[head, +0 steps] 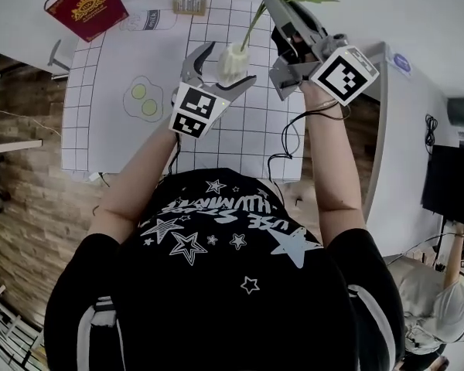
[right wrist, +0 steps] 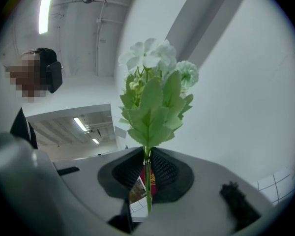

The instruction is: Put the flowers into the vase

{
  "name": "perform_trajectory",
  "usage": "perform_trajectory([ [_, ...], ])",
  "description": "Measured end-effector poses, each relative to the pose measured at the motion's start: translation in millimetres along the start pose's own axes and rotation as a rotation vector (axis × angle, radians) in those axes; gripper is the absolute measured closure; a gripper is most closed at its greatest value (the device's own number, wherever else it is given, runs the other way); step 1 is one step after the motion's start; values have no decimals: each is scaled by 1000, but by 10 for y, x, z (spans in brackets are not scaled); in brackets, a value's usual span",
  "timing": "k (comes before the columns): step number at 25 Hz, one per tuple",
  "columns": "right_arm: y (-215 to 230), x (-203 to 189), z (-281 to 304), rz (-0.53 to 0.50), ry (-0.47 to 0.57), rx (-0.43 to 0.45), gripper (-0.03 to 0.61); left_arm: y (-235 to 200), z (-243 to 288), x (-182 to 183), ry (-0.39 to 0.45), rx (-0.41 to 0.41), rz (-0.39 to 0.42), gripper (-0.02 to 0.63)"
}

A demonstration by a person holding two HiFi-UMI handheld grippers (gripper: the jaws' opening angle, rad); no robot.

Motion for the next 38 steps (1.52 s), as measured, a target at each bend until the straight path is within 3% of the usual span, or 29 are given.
perform_trajectory([
  [8,74,-220,18,-28,-45,56,527,20,196,-41,-5,49,59,154],
  [10,82,-293,7,-41,-65,69,526,20,229,-66,-10,55,49,186],
  [12,72,-358,-23,-49,-86,82,528,18,233,-83,-13,66,40,265],
  [25,28,-784,-205,-111,-270,91,526,-8,225,-105,-7,73,21,270],
  [35,11,-1084,-282,-247,-483,2,515,-37,224,-140,29,62,-22,270],
  [38,-8,-1110,-271,-252,-493,-22,489,-51,229,-148,38,62,-44,270],
])
Point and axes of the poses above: the fingertips, and each gripper's own axes: z forward along the fingers, y to its right, x out of its top, the point moved 6 cm from there along -z, backward along the fingers, and after that the axes turned 2 degrees about y, right-handed, at the moved point
